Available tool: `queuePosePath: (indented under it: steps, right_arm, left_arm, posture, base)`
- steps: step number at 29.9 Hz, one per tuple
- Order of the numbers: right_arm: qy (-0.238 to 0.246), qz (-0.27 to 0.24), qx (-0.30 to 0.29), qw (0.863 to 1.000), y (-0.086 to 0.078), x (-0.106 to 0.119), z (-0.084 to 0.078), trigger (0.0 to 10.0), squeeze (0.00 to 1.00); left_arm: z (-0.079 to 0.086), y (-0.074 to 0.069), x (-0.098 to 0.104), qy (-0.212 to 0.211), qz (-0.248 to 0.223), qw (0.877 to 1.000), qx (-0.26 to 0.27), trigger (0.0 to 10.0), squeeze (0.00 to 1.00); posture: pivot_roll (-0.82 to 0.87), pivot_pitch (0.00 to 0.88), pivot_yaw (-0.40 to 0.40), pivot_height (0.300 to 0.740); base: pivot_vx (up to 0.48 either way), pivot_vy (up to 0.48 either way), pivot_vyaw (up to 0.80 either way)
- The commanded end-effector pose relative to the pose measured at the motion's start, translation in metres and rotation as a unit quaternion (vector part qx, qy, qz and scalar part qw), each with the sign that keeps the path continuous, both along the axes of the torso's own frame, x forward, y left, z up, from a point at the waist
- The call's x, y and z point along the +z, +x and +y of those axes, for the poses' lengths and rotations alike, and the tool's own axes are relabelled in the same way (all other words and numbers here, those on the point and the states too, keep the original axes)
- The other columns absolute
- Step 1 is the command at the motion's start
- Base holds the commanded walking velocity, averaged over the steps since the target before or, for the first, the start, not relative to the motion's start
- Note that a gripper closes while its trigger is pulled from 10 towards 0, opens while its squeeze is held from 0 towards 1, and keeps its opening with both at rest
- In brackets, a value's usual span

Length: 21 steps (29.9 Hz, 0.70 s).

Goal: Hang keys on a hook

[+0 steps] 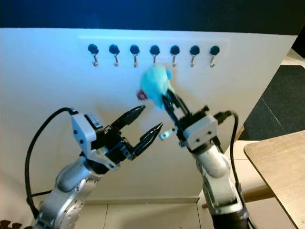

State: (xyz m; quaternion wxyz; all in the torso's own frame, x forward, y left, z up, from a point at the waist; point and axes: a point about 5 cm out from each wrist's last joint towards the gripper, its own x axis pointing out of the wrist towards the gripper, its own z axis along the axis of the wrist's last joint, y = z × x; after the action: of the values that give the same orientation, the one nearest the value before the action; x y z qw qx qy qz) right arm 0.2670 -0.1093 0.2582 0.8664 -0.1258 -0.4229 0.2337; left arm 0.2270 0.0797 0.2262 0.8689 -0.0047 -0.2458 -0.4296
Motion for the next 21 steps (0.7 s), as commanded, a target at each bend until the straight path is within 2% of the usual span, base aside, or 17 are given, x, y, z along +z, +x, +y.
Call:
queuePosePath:
  steps: [1,6,8,14,21]
  right_arm:
    - [0.008,-0.013,0.002,1.000,0.000,0.010,-0.001,10.0,0.00]
    - [0.001,-0.026,0.002,1.000,0.006,0.021,-0.003,10.0,0.00]
    - [-0.010,-0.031,-0.017,0.999,0.013,0.024,-0.009,10.0,0.00]
    - [-0.035,-0.023,-0.053,0.998,0.020,0.020,-0.018,10.0,0.00]
    - [-0.044,-0.022,-0.093,0.994,0.019,0.013,-0.030,10.0,0.00]
  left_arm:
    - [-0.002,-0.001,0.001,0.003,-0.004,1.000,-0.004,10.0,0.00]
    - [-0.002,-0.001,0.001,0.003,-0.004,1.000,-0.004,10.0,0.00]
    - [-0.002,-0.001,0.001,0.003,-0.005,1.000,-0.003,10.0,0.00]
    - [-0.002,-0.001,0.001,0.003,-0.005,1.000,-0.002,10.0,0.00]
    - [-0.002,-0.001,0.001,0.002,-0.005,1.000,-0.002,10.0,0.00]
  posture:
    - [0.07,0.104,-0.016,0.740]
    - [0.07,0.103,-0.017,0.740]
    - [0.07,0.102,-0.019,0.740]
    - [0.08,0.101,-0.021,0.740]
    - [0.07,0.103,-0.017,0.740]
  base:
    - [0.000,0.000,0.00]
    - [0.000,0.000,0.00]
    - [0.000,0.000,0.00]
    - [0.000,0.000,0.00]
    - [0.000,0.000,0.00]
